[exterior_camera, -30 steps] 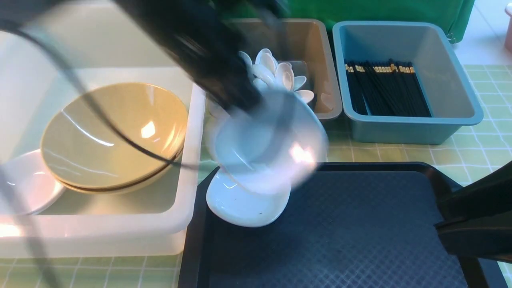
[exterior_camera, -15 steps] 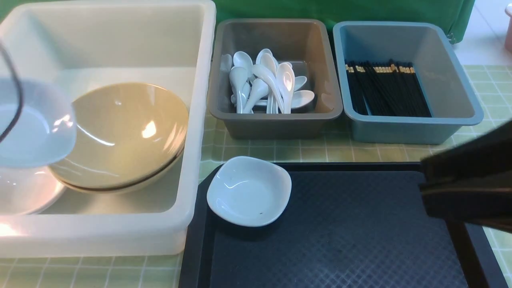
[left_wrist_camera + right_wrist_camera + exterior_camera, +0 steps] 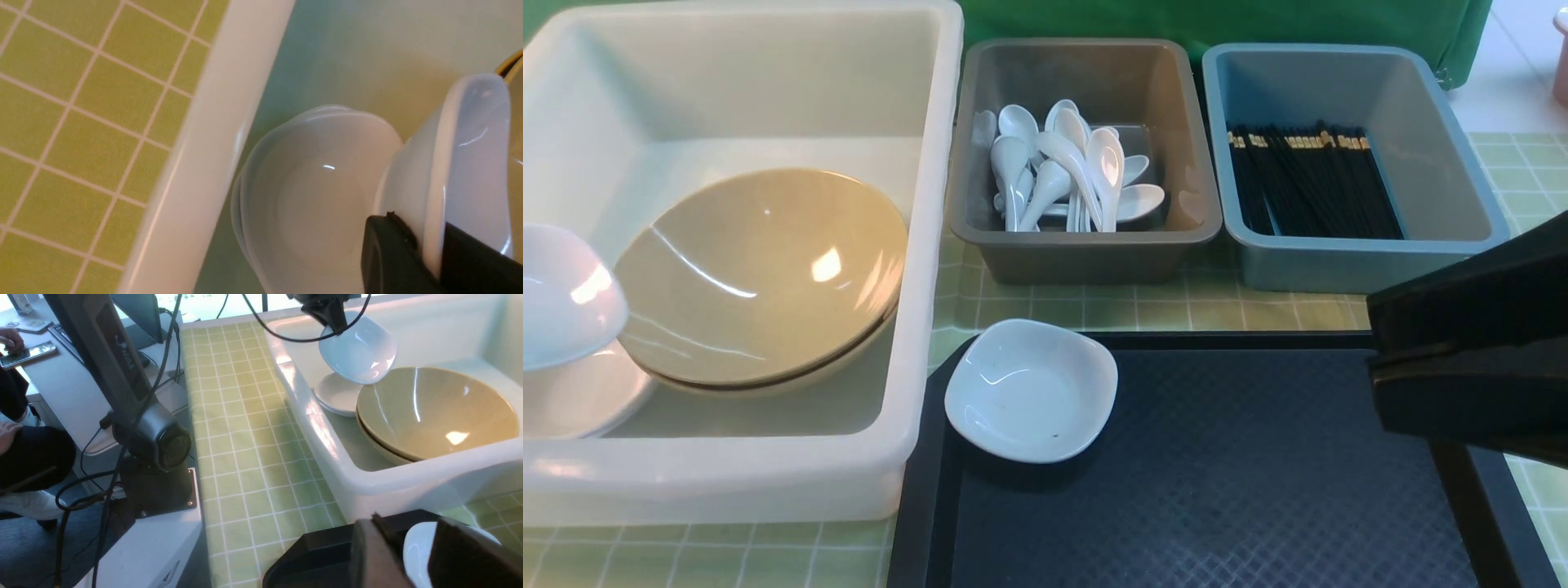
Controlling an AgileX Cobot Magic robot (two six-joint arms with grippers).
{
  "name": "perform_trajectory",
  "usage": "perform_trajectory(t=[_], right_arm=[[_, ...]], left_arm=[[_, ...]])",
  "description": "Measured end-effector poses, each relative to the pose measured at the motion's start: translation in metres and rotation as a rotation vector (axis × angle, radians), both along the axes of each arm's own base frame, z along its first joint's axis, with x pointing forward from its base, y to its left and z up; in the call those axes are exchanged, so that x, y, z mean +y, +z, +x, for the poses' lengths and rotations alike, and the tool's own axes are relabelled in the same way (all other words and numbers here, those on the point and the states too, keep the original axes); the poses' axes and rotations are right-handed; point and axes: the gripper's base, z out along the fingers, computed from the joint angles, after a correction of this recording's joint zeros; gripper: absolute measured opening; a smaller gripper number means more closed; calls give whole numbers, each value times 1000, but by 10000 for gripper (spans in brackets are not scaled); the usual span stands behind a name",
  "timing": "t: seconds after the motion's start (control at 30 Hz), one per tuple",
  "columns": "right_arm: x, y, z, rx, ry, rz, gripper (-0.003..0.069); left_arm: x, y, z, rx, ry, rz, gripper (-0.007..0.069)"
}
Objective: On green table put chopsticks spoon bowls plates into blue grey white boxes.
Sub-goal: 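Place the white bowl into the white bin with the other dishes with the left gripper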
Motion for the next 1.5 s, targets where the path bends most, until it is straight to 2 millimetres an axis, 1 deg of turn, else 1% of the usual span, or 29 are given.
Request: perform_trajectory(t=[0.17, 0.27, 0.33, 0.53, 0.67, 0.87, 0.93, 1.03, 1.17, 1.37, 1.43, 1.47, 1.5], right_arm=[[0, 0, 0, 0, 0, 1, 220], [0, 0, 0, -1, 1, 1, 223], [0, 0, 0, 0, 1, 0, 225], [0, 0, 0, 0, 1, 0, 227], [0, 0, 0, 0, 1, 0, 226], [0, 0, 0, 2, 0, 1, 228], [0, 0, 0, 2, 0, 1, 230], [0, 0, 0, 2, 0, 1, 235], [0, 0, 0, 2, 0, 1, 236], [0, 0, 0, 4, 3, 0, 236], [0, 0, 0, 4, 3, 0, 236], [0, 0, 0, 4, 3, 0, 236], [0, 0, 0, 4, 4, -1, 236]], left_arm=[[5, 22, 3, -12, -1, 45, 15], [8, 24, 1, 16, 17, 72, 15], [11, 22, -3, 65, 40, 91, 15], [11, 11, -3, 94, 58, 66, 15], [11, -6, 7, 131, 37, 27, 15], [-1, -25, 23, 192, -22, 9, 16], [-3, -28, 25, 219, -18, 15, 17], [-4, -35, 27, 283, 32, 45, 24], [-4, -35, 29, 299, 60, 81, 62], [-13, -36, 33, 320, 38, 117, 162], [-15, -35, 33, 332, 41, 126, 219], [-15, -35, 33, 332, 44, 125, 225], [-15, -32, 31, 339, 53, 146, 279]])
